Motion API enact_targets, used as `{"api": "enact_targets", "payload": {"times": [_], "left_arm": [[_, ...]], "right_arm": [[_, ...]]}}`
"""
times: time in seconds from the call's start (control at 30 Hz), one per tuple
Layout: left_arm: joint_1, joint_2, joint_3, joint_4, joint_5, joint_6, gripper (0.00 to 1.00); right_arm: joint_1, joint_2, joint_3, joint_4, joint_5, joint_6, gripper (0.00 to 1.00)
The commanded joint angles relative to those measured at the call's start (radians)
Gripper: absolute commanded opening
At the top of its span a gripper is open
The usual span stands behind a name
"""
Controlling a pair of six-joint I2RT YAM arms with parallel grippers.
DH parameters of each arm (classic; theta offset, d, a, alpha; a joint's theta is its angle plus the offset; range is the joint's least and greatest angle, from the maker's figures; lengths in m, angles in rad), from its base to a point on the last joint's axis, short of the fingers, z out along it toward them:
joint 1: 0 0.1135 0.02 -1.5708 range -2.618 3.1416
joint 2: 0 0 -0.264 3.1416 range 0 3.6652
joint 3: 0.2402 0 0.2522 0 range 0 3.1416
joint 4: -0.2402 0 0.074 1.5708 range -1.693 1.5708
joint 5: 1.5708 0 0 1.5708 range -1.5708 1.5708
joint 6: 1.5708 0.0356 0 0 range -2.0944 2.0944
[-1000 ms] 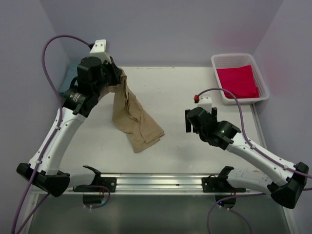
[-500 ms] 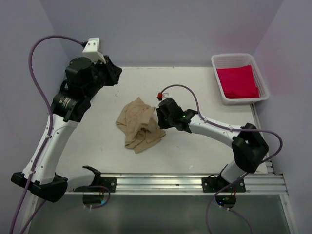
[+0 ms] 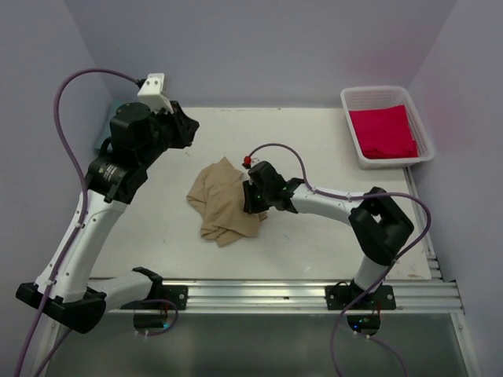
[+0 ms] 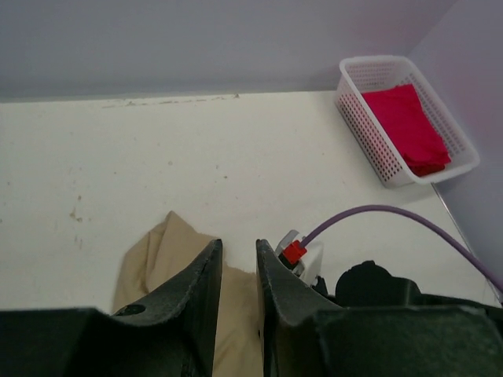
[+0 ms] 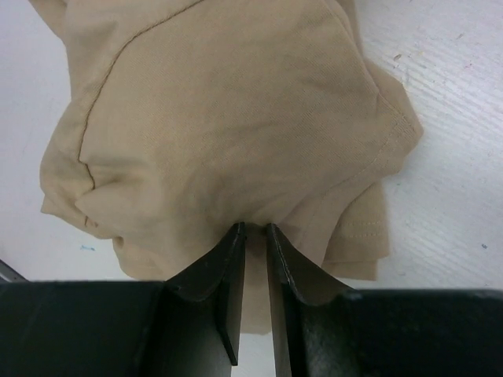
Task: Fold and stack the t-shirts
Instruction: Flatten out the tshirt
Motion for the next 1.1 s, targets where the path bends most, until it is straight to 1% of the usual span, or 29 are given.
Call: {"api": "enact_targets", "payload": {"times": [0.0,0.03,0.07,0.1,0.13,0.17,0.2,0.23,0.27,0.3,0.33,0.4,0.43,0.53,0.6,0.73,0.77,0.83,0.87,0.9,0.97,1.0,1.03,1.07], "left_arm": [[0.007,-0.002,-0.083,0.051,0.214,-0.004,0.28],[0.006,0.008,-0.113,0.057,0.282,0.005,0.33],[0.003,0.021,-0.146,0.065,0.335,0.01,0.4],[-0.003,0.018,-0.188,0.08,0.373,0.016,0.44],[-0.034,0.006,-0.275,0.117,0.363,0.019,0.48],[-0.054,-0.001,-0.315,0.134,0.352,0.024,0.55],[-0.078,-0.005,-0.379,0.164,0.334,0.028,0.59],[-0.132,0.008,-0.403,0.171,0.324,0.035,0.62],[-0.155,0.024,-0.421,0.172,0.326,0.038,0.64],[-0.184,0.042,-0.45,0.174,0.335,0.041,0.64],[-0.192,0.08,-0.467,0.183,0.341,0.044,0.65],[-0.22,0.116,-0.513,0.223,0.338,0.05,0.65],[-0.227,0.155,-0.521,0.232,0.335,0.058,0.65],[-0.261,0.231,-0.527,0.26,0.311,0.071,0.65],[-0.289,0.269,-0.514,0.263,0.257,0.082,0.64],[-0.316,0.395,-0.472,0.234,0.16,0.096,0.61],[-0.324,0.413,-0.464,0.229,0.107,0.094,0.61],[-0.344,0.465,-0.441,0.196,0.05,0.078,0.6],[-0.352,0.479,-0.435,0.185,-0.016,0.071,0.6],[-0.362,0.492,-0.425,0.169,-0.04,0.061,0.6],[-0.373,0.513,-0.421,0.16,-0.115,0.048,0.57],[-0.379,0.516,-0.421,0.154,-0.136,0.038,0.53],[-0.381,0.518,-0.421,0.151,-0.153,0.032,0.44],[-0.381,0.518,-0.421,0.149,-0.179,0.027,0.37]], "right_arm": [[-0.004,-0.021,-0.005,0.027,-0.017,0.011,0.22],[-0.004,-0.039,-0.007,-0.007,0.003,0.007,0.23],[-0.004,-0.062,-0.011,-0.022,0.062,0.006,0.25],[-0.004,-0.134,-0.019,-0.042,0.113,0.004,0.3],[-0.004,-0.172,-0.022,-0.103,0.169,0.007,0.52],[-0.004,-0.22,-0.022,-0.134,0.24,0.007,0.59],[-0.004,-0.296,-0.025,-0.162,0.336,0.007,0.64],[-0.004,-0.341,-0.027,-0.218,0.392,0.007,0.72],[-0.004,-0.379,-0.027,-0.248,0.439,0.006,0.74],[-0.004,-0.456,-0.022,-0.304,0.549,0.01,0.75],[-0.006,-0.49,-0.017,-0.333,0.596,0.018,0.77],[-0.006,-0.559,-0.01,-0.386,0.724,0.036,0.77],[-0.004,-0.617,-0.008,-0.419,0.746,0.038,0.77],[-0.006,-0.703,-0.005,-0.467,0.805,0.04,0.75],[-0.006,-0.729,-0.008,-0.486,0.813,0.044,0.74],[-0.006,-0.774,-0.023,-0.51,0.819,0.053,0.72],[-0.006,-0.788,-0.028,-0.513,0.819,0.055,0.71],[-0.006,-0.8,-0.036,-0.519,0.822,0.056,0.71],[-0.006,-0.808,-0.037,-0.521,0.823,0.056,0.7],[-0.006,-0.818,-0.042,-0.522,0.823,0.055,0.71],[-0.006,-0.828,-0.046,-0.521,0.823,0.05,0.69],[-0.006,-0.835,-0.051,-0.522,0.823,0.047,0.68],[-0.006,-0.838,-0.056,-0.522,0.823,0.049,0.65],[-0.006,-0.84,-0.06,-0.521,0.823,0.046,0.63]]}}
